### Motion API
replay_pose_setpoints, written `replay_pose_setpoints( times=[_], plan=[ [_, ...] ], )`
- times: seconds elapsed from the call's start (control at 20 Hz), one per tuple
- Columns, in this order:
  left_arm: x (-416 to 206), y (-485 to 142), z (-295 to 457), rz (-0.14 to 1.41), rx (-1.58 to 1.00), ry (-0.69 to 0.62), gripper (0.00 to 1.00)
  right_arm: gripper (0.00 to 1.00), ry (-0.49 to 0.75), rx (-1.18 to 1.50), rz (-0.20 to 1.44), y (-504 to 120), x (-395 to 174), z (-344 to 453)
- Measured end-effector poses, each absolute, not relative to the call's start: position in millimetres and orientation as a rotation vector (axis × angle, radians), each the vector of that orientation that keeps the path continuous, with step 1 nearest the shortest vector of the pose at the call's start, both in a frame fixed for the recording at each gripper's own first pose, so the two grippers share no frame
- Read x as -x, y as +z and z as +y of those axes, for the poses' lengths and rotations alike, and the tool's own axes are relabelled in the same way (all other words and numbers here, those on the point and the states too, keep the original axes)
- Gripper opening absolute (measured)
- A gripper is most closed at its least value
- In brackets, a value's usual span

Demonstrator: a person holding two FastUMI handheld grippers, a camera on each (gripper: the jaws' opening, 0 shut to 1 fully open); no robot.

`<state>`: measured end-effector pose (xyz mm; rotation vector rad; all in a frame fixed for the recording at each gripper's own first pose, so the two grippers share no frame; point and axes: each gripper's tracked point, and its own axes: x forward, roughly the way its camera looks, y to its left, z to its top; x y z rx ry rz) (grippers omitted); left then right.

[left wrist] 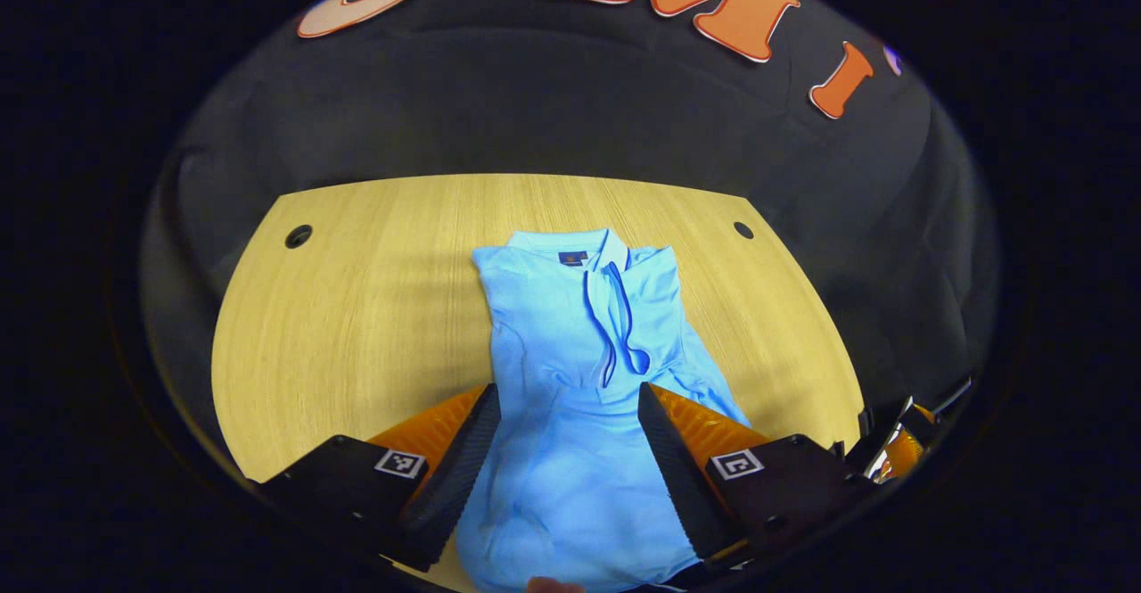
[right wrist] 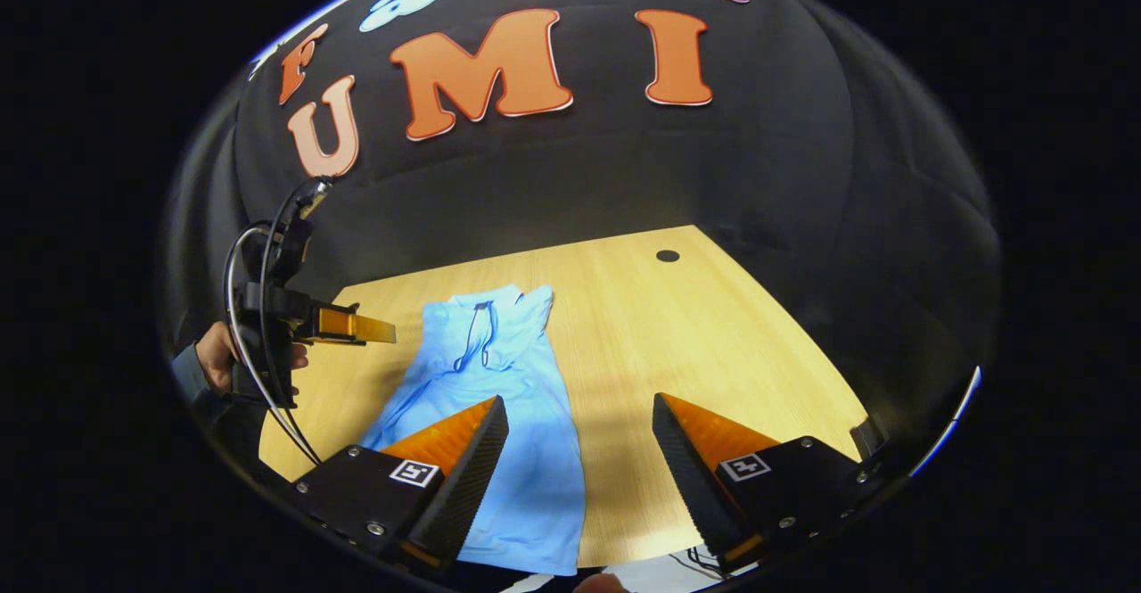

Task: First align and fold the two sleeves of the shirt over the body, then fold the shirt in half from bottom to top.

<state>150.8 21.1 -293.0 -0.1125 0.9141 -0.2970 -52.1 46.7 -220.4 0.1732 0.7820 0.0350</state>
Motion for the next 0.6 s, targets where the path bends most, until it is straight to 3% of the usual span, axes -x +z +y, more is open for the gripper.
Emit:
replay_pose_setpoints(
  times=[0.3, 0.6],
  plan=[
    [-90, -291, 51, 0.814, 0.055, -0.257, 1.00, 0.99, 0.157, -0.134, 0.842, -248, 66, 71],
    [-15, -327, 81, 0.870, 0.077, -0.195, 1.00, 0.99, 0.250, -0.107, 0.922, -276, 97, 94]
  ],
)
